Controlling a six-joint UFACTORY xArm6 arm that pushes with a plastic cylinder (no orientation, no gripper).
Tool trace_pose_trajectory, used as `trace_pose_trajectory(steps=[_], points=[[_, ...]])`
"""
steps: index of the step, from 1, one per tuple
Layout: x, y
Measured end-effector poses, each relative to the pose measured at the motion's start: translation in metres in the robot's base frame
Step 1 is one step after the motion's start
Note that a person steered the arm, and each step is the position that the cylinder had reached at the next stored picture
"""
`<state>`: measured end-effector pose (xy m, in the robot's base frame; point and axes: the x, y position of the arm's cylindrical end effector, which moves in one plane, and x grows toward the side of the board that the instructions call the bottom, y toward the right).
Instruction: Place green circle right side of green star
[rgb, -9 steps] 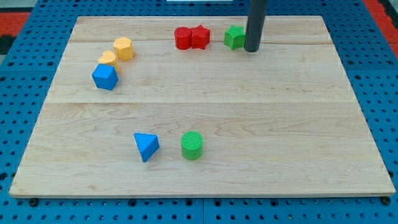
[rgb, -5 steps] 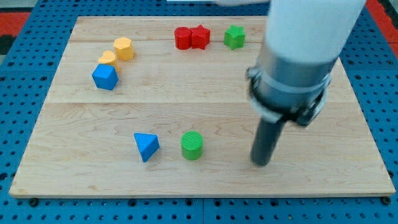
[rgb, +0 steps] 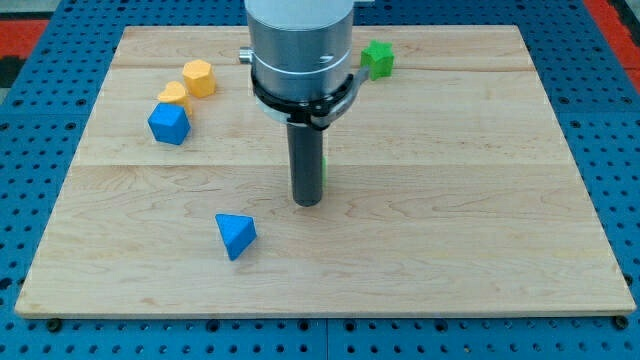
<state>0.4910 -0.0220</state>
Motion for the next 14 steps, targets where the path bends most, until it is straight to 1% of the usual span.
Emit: trace_pose_trajectory(steps=[2, 3, 4, 5, 6, 7, 8, 9, 10, 11, 13, 14], points=[[-0.003, -0.005], [-0.003, -0.018], [-0.022, -0.023], [-0.032, 0.014], [-0.032, 0.058], [-0.021, 0.042], [-0.030, 0.031], [-0.055, 0.052], [-0.092, 0.059], [-0.119, 0.080], [-0.072, 0.118], [-0.103, 0.168]])
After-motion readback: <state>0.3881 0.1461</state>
